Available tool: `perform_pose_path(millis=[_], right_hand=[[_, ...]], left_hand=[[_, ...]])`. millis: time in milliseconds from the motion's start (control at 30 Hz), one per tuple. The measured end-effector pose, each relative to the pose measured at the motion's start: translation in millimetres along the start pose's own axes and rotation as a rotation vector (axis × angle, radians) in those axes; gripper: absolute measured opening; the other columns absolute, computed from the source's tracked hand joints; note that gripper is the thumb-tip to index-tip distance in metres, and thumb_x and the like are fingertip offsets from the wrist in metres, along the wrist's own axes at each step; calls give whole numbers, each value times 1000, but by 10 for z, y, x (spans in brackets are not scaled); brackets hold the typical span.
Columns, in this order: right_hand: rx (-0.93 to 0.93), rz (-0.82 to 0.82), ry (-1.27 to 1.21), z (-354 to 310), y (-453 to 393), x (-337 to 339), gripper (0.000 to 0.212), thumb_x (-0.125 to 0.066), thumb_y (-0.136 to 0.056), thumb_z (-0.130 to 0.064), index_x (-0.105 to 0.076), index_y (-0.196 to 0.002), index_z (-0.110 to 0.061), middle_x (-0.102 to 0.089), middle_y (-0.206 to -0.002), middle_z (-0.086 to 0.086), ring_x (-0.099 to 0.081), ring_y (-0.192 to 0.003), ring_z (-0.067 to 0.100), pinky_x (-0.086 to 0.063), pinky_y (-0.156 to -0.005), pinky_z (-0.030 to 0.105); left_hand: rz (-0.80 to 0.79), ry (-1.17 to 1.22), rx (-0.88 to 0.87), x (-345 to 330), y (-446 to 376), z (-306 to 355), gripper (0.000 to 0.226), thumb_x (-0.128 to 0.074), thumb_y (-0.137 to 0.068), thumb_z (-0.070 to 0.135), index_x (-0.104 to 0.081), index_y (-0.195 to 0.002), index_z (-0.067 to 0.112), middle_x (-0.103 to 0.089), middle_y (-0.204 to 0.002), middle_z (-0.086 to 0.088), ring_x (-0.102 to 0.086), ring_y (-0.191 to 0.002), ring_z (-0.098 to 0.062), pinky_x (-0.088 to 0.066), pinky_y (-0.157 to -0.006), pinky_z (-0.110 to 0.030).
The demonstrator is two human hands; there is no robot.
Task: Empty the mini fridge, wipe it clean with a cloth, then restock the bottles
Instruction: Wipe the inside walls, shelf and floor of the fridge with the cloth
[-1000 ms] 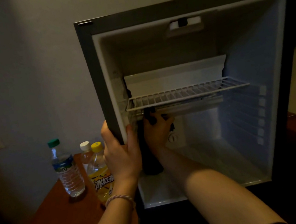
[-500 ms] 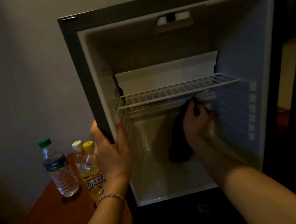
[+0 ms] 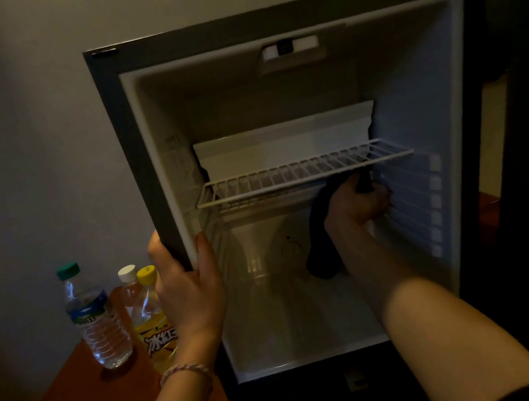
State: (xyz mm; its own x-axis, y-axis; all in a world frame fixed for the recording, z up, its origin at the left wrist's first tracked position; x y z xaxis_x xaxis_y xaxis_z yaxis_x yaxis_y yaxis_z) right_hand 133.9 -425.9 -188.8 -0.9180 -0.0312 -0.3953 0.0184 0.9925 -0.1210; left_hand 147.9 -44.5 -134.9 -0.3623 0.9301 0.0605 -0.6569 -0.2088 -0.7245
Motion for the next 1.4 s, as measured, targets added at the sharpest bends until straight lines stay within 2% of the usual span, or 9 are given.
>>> perform_pose_path(millis=[67, 133, 333, 533, 667, 767, 900, 1233, 1400], right_hand=[[93, 166, 29, -78, 31, 32, 43, -55, -90, -28, -63, -97, 14, -63, -100, 34, -59, -100, 49, -40, -95, 52], [107, 197, 13, -78, 100, 23, 41, -53, -90, -30, -63, -87, 10, -63, -91, 32, -60, -91, 46, -42, -90, 51], [-94, -37, -53, 140, 568, -336, 26, -62, -95, -21, -61, -99, 4, -59, -106, 27, -55, -102, 37, -43, -94, 46], [-214, -269, -146, 267, 1343, -755, 23, -65, -93, -20, -58, -102, 1, -54, -111, 12, -56, -97, 25, -41, -84, 29], [-277, -383, -191, 304, 1702, -960, 31, -69, -90, -22, -61, -103, 5, -61, -109, 21, -62, -98, 35, -53, -88, 48], [-320, -367, -167, 356, 1695, -965, 33, -69, -90, -25, -61, -106, 3, -60, -111, 21, -61, -101, 35, -52, -92, 49], [-311, -314, -191, 329, 1568, -906, 32, -70, -89, -23, -61, -109, 1, -60, -113, 21, -60, -106, 35, -50, -96, 45], [-159, -79, -142, 74, 581, -307, 27, -68, -90, -16, -62, -105, 5, -65, -101, 14, -62, -94, 23, -49, -82, 34], [69, 73, -74, -61, 95, 22, 39, -61, -85, -29, -64, -95, 9, -67, -97, 28, -63, -94, 39, -48, -90, 50]], left_hand=[[0, 5, 0, -10, 9, 2, 56, -58, -98, 35, -34, -145, 16, -56, -106, 2, -57, -75, -5, -54, -70, -38], [3, 5, -1, -18, 15, 5, 56, -59, -98, 33, -35, -145, 14, -57, -107, 1, -54, -75, 2, -51, -69, -34], [-8, -4, 19, -17, 10, -29, 56, -58, -98, 35, -34, -146, 16, -59, -109, -2, -55, -75, 4, -53, -71, -37], [3, -35, 1, -1, 14, 3, 56, -59, -98, 33, -34, -146, 16, -65, -115, -12, -61, -81, -19, -51, -71, -36], [8, -38, 1, 4, 11, 1, 56, -59, -98, 34, -35, -145, 16, -65, -114, -11, -64, -81, -18, -51, -71, -35], [15, -35, 3, -4, 7, 0, 55, -60, -98, 32, -36, -145, 16, -64, -111, -6, -58, -74, -4, -48, -69, -30], [19, -35, -1, 20, 2, -19, 56, -60, -98, 38, -35, -144, 18, -62, -111, -3, -66, -87, -22, -57, -75, -43], [-10, -14, 16, 9, 1, -20, 56, -57, -97, 41, -32, -145, 24, -62, -116, -2, -67, -92, -20, -59, -78, -48], [-8, -14, 14, 0, 3, -20, 56, -56, -97, 42, -31, -144, 24, -63, -115, -6, -67, -88, -20, -60, -73, -49]])
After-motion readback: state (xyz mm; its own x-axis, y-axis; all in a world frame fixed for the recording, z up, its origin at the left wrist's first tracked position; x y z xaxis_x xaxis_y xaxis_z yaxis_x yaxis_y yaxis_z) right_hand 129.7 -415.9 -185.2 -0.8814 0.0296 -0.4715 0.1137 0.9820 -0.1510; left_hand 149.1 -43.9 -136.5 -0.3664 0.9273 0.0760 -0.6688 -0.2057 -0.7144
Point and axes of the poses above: each hand's wrist, its own y-axis away from the middle knuckle, its own x-axis out of the back of the hand, z = x × y, the point moved 10 cm from there along -y, towards the middle knuckle
